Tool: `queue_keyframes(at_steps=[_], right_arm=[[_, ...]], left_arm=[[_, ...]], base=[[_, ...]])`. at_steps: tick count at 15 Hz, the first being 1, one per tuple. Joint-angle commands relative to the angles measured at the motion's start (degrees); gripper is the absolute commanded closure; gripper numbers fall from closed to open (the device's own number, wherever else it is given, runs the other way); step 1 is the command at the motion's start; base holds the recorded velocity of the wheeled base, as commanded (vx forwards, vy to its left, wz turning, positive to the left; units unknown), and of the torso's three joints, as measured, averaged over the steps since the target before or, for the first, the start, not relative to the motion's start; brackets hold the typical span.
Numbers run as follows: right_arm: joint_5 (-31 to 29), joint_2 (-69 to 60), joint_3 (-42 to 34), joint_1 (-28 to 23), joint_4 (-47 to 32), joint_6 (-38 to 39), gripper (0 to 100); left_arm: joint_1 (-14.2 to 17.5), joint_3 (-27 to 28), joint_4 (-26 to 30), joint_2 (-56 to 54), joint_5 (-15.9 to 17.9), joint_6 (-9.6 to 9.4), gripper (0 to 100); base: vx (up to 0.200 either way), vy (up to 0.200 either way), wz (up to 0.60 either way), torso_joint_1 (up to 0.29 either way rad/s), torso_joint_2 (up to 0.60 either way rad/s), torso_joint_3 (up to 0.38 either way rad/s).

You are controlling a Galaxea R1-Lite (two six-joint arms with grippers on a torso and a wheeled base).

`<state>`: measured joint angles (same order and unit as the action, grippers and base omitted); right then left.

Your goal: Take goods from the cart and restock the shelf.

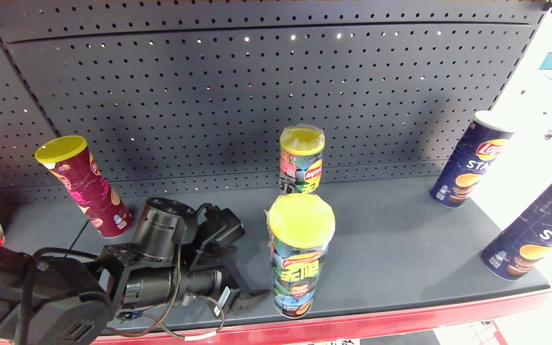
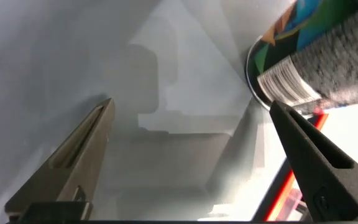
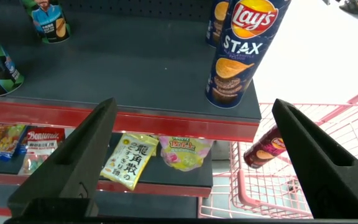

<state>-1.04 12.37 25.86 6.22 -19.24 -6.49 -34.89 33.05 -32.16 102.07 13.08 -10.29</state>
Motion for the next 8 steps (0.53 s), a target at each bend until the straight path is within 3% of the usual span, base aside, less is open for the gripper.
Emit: queue_keyframes(at_steps=[1, 5, 7, 8], right_arm=[[0.0, 0.1, 0.0, -0.2, 0.0, 0.0, 0], [-0.2, 2.9, 0.2, -1.0, 0.4, -0.1, 0], [-2.0, 4.9, 0.6, -1.7, 0.4, -0.5, 0], [-2.4, 4.9, 0.6, -1.9, 0.4, -0.6, 0]], left_arm=[[2.2, -4.0, 0.0, -5.9, 0.0, 0.01, 0], [6.7, -14.2, 0.6, -24.7, -1.0, 0.18, 0], [7.3, -20.4, 4.5, -38.6, -7.1, 0.36, 0], [7.6, -20.9, 5.4, -40.5, -7.9, 0.45, 0]], base=[[0.0, 0.0, 0.0, 0.0, 0.0, 0.0], [0.0, 0.0, 0.0, 0.0, 0.0, 0.0], [0.0, 0.0, 0.0, 0.0, 0.0, 0.0], [0.0, 0.0, 0.0, 0.0, 0.0, 0.0]])
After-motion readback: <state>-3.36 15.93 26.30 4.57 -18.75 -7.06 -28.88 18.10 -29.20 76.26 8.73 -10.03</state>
